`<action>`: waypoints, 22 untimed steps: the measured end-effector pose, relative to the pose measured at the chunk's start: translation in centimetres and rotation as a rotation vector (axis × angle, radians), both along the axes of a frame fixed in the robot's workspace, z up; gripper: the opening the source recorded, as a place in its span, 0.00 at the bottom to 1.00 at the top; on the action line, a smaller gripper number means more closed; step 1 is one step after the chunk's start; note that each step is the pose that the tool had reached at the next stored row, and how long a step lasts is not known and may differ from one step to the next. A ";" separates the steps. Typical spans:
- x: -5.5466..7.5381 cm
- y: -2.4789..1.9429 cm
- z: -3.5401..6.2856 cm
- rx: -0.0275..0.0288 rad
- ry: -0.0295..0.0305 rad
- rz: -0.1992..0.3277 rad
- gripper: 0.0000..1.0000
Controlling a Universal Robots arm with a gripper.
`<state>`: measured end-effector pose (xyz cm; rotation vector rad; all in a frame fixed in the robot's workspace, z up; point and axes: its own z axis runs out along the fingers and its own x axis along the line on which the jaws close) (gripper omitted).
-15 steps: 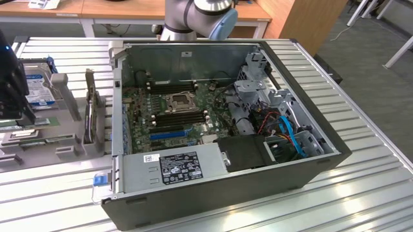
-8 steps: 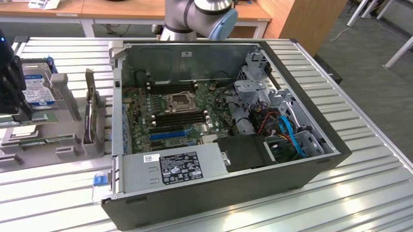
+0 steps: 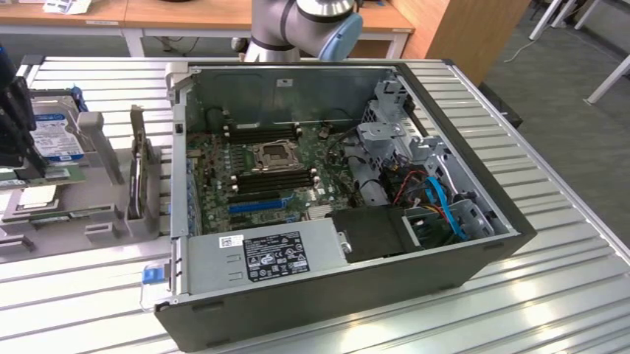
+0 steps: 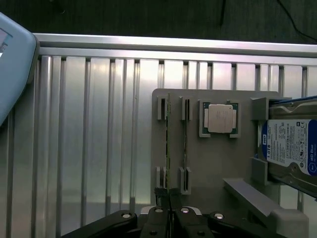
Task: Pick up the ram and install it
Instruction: 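Pick up the ram and move it above insertion slot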
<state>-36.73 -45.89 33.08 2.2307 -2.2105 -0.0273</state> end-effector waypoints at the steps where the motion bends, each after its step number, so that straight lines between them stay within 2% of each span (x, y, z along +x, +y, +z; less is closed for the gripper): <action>1: 0.0 0.00 0.13 0.0000 0.0000 0.000 0.12; 22: 0.1 0.00 3.56 0.0001 0.0000 0.000 0.12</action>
